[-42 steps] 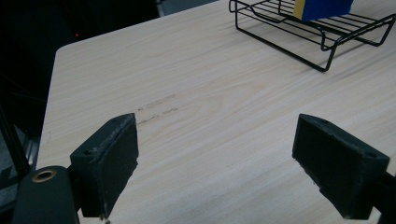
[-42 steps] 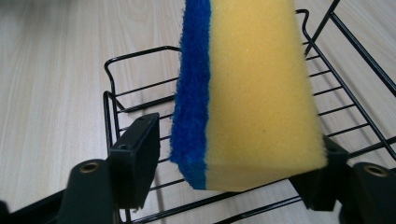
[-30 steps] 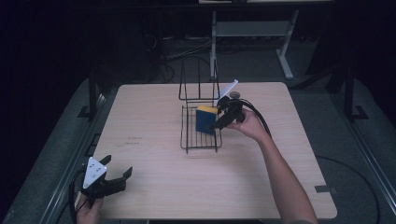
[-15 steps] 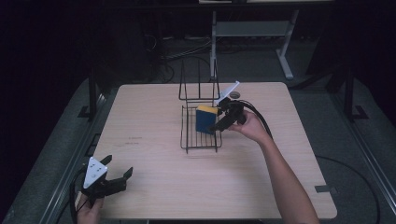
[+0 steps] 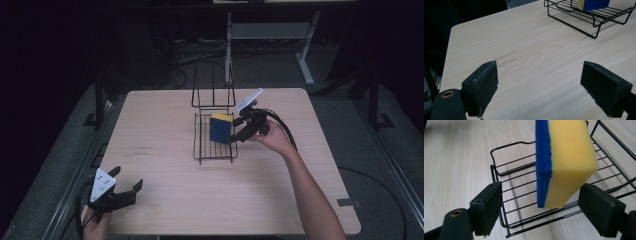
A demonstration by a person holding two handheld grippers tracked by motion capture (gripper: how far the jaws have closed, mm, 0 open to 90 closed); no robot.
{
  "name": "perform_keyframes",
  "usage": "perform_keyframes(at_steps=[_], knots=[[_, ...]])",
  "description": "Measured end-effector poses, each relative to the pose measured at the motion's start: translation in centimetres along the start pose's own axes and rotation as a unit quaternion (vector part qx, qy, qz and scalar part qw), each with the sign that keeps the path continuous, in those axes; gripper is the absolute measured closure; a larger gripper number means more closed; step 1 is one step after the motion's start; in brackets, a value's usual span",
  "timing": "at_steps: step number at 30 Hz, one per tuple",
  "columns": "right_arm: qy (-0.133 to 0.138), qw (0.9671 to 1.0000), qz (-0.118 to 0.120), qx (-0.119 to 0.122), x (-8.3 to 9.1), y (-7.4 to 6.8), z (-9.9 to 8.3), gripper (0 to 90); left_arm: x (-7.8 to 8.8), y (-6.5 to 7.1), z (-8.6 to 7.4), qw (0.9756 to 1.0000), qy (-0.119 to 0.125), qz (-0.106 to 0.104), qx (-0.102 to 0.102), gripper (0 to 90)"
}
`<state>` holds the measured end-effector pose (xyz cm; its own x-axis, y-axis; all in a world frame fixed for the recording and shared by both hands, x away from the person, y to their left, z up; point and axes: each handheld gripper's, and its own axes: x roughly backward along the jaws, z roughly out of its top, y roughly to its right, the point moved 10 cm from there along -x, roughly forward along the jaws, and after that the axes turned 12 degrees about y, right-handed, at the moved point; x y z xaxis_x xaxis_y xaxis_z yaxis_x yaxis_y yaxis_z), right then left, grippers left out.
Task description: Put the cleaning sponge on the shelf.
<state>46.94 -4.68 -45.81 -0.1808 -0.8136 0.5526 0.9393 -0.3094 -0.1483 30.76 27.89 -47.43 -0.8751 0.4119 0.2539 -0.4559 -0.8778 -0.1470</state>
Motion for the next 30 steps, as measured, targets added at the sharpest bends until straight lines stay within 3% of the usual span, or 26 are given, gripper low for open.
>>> perform_keyframes(at_steps=[30], knots=[[0.002, 1.0000, -0.007, -0.001, 2.3, -0.8, -1.1, 19.3, -0.1, 0.2, 0.0, 1.0000, -0.001, -0.002, 0.000, 13.9]])
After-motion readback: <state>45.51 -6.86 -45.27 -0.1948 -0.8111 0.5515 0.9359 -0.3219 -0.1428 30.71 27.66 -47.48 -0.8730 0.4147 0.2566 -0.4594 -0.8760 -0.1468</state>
